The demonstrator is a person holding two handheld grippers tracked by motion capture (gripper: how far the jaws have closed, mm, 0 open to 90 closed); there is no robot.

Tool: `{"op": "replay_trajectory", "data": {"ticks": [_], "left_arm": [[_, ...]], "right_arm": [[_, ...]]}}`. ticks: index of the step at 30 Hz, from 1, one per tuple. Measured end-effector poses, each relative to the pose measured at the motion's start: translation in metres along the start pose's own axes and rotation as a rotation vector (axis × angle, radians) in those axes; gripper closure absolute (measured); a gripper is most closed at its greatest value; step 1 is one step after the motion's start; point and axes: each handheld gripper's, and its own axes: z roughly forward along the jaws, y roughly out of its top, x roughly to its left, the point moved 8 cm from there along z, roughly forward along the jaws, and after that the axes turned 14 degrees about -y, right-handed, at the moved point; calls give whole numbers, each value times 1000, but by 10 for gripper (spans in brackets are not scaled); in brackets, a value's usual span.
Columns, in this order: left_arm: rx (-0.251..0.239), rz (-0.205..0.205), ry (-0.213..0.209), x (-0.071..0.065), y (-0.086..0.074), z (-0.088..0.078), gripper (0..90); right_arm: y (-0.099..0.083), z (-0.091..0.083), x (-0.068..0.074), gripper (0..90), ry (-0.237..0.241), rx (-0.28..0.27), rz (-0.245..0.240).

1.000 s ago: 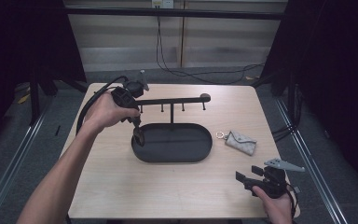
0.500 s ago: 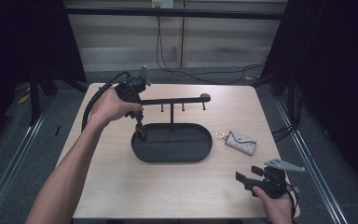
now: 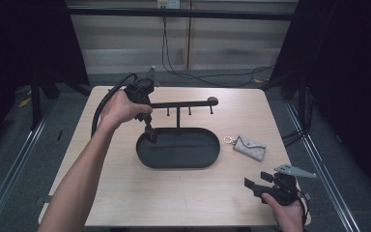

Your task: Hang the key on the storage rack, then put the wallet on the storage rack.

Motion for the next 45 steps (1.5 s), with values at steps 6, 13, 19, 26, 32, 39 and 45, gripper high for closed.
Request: {"op": "replay_trajectory", "data": {"ticks": [6, 13, 19, 26, 32, 39, 45], "left_arm": [[-15, -37, -12, 1, 2, 0, 702], [-26, -34, 24, 2, 3, 1, 613], [-16, -37, 27, 2, 2, 2, 526], [-4, -34, 10, 2, -1, 4, 377], [-15, -10, -6, 0, -9, 2, 336], [-76, 34, -12, 0, -21, -7, 292], [-133, 76, -48, -4, -29, -13, 208]], "right_arm": [[0, 0, 0, 230, 0, 2, -1], [0, 0, 0, 229, -2, 2, -2], [0, 2, 0, 229, -2, 2, 1], [1, 3, 0, 229, 0, 6, 8], [0, 3, 0, 228, -4, 7, 7], [0, 3, 0, 228, -8, 7, -4], [0, 5, 0, 225, -9, 18, 0]]}}
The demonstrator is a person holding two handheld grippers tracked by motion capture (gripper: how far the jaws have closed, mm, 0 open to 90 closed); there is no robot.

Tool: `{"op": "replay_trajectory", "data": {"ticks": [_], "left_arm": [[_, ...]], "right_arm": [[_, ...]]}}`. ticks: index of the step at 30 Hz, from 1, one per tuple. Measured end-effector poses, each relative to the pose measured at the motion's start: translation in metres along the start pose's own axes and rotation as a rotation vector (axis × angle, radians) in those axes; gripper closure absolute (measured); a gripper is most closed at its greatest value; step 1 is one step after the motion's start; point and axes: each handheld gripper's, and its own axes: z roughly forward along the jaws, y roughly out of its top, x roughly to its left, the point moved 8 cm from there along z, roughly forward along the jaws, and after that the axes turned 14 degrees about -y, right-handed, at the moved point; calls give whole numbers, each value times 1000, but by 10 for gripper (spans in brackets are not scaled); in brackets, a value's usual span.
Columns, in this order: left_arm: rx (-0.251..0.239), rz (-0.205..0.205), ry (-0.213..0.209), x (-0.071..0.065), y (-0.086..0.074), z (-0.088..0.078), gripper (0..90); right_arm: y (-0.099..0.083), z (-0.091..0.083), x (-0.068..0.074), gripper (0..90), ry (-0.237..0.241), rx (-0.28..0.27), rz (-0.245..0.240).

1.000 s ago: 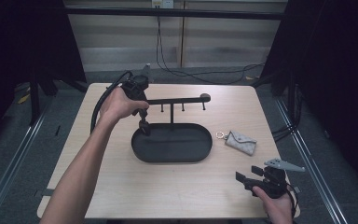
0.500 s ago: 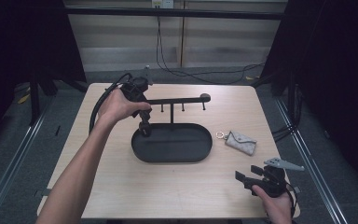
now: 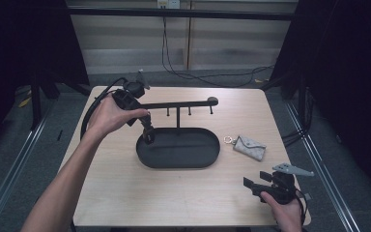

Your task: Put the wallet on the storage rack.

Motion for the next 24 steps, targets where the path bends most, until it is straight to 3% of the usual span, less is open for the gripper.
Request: {"op": "replay_trajectory", "data": {"ticks": [2, 4, 5, 7, 10, 12, 14, 18, 24], "left_arm": [[-4, 44, -18, -3, -4, 0, 161], [-11, 56, -23, -5, -8, 0, 193], [-17, 64, -13, -5, -10, 0, 182], [-38, 91, -37, -8, -12, 0, 171], [-75, 107, -39, -9, -16, 0, 175], [-64, 116, -52, -9, -21, 4, 174], [-14, 158, -48, -9, -29, 10, 175], [-13, 213, -46, -10, -40, 18, 176], [-123, 211, -62, -4, -55, 21, 177]], "right_arm": [[0, 0, 0, 225, -1, -1, -2], [0, 0, 0, 224, -3, -3, 0], [0, 0, 0, 224, -4, -4, 1], [0, 0, 0, 224, -5, -4, 2], [0, 0, -1, 224, -7, -3, 3], [0, 0, -1, 225, -9, -4, 4], [0, 0, -1, 225, -10, -3, 6], [0, 0, -1, 225, -8, 0, 2], [0, -2, -1, 225, -14, -9, -4]]}}
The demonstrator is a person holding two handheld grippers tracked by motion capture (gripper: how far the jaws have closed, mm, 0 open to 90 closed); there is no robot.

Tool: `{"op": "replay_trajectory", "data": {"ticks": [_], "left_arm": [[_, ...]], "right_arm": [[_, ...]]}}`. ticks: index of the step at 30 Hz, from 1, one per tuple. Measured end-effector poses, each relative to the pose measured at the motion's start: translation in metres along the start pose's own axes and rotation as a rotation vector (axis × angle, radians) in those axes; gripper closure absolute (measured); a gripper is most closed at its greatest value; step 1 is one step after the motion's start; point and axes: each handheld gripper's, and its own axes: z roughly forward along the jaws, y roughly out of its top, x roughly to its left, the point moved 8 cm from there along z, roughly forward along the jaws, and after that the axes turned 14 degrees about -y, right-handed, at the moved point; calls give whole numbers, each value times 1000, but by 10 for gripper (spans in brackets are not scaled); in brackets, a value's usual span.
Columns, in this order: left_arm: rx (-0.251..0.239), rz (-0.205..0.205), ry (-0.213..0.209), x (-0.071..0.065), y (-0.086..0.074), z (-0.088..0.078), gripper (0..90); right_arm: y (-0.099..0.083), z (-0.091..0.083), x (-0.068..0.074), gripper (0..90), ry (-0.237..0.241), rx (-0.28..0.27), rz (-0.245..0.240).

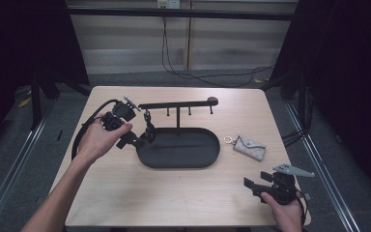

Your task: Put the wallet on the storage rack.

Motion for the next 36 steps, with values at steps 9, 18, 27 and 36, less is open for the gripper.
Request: {"op": "replay_trajectory", "data": {"ticks": [9, 18, 27, 36], "left_arm": [[-123, -13, -22, 4, -19, -3, 186], [-223, -30, -20, 1, -45, -5, 182], [-279, -86, -20, 6, -80, 10, 204], [-298, -102, -58, 3, -113, 24, 204]], "right_arm": [[0, 1, 0, 225, -2, 6, 6], [0, 1, -1, 224, -6, 4, 10], [1, 1, 0, 220, 9, -5, 8], [2, 0, -2, 217, 5, -7, 16]]}}
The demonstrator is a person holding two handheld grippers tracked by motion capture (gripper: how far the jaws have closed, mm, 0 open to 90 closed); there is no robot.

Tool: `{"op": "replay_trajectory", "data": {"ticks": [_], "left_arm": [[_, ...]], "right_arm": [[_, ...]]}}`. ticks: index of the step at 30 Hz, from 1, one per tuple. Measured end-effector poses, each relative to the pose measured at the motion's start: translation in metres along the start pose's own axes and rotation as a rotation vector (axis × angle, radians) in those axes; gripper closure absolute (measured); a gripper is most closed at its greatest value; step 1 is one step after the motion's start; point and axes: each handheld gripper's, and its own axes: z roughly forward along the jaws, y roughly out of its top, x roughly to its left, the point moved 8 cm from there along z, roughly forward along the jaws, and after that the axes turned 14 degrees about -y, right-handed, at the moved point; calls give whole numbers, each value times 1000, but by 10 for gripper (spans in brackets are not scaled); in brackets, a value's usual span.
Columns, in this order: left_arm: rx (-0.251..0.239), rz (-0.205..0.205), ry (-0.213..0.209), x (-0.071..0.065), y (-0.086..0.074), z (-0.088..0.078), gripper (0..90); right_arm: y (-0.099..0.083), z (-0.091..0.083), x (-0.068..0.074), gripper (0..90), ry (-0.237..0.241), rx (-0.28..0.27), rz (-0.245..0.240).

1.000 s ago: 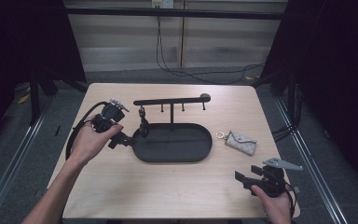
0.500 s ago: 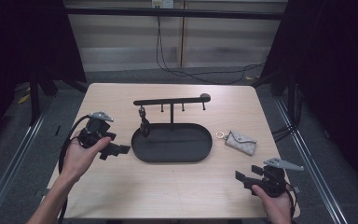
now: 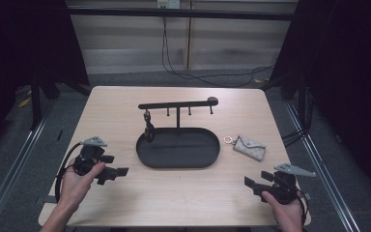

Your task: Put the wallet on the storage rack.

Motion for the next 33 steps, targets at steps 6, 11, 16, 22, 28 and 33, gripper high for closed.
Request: {"op": "replay_trajectory", "data": {"ticks": [6, 11, 16, 22, 28, 33], "left_arm": [[-26, -13, 9, 1, -19, 1, 219], [-64, -16, 12, -3, -31, 2, 219], [-71, -31, 15, -6, -48, 5, 178], [-135, -31, -9, -5, -59, 9, 158], [-106, -17, -41, -12, -64, 17, 188], [-106, -15, -56, -16, -65, 20, 211]], "right_arm": [[-1, 1, 2, 211, 0, 12, -13], [1, 3, 4, 200, 2, 21, -25], [4, 4, 9, 178, 28, 16, -55], [14, 3, 13, 183, 56, 31, -123], [27, 8, 17, 198, 69, 51, -162], [38, 13, 23, 209, 121, 92, -202]]}}
